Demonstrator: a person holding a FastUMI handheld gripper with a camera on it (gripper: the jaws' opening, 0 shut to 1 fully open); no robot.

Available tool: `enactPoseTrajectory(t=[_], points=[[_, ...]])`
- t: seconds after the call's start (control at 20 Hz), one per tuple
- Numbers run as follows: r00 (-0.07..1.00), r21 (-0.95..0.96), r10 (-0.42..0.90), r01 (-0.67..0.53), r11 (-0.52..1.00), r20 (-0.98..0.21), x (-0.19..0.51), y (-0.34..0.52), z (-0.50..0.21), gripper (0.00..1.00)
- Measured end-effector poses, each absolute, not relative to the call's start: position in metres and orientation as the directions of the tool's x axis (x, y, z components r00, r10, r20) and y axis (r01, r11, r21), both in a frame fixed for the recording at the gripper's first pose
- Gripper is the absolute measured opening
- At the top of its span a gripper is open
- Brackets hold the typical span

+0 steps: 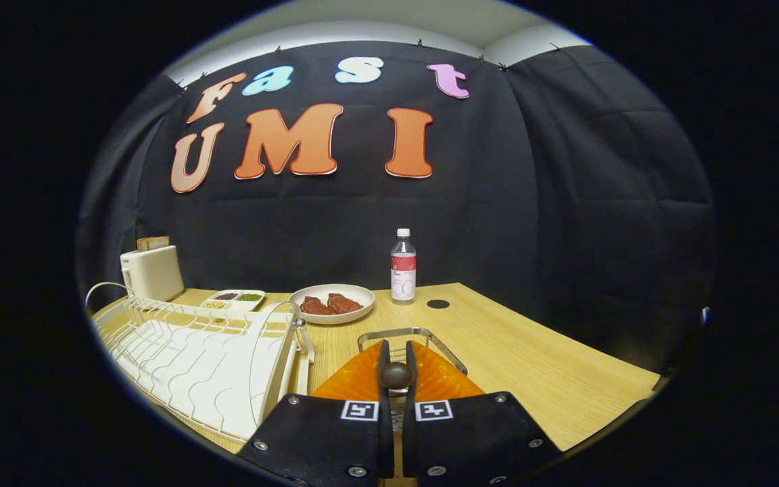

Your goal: Take the plate from the dish rack, then take the spoon from the basket and place it into the plate.

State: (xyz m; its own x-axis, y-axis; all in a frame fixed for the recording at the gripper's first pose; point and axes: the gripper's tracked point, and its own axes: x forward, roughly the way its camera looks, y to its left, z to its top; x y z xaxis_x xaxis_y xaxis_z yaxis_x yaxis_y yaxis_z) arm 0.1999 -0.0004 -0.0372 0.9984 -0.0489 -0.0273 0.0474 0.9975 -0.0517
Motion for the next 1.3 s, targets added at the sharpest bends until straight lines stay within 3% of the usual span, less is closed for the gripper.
enactPoseTrajectory(t=[0.7, 1.3], points=[[0.993, -0.052, -0.033, 0.039, 0.998, 0.109, 0.140, -0.003, 0.049, 0.05], [0.976, -0.083, 0.154, -0.143, 0.986, 0.151, 0.014, 0.091, 0.071, 0.05]])
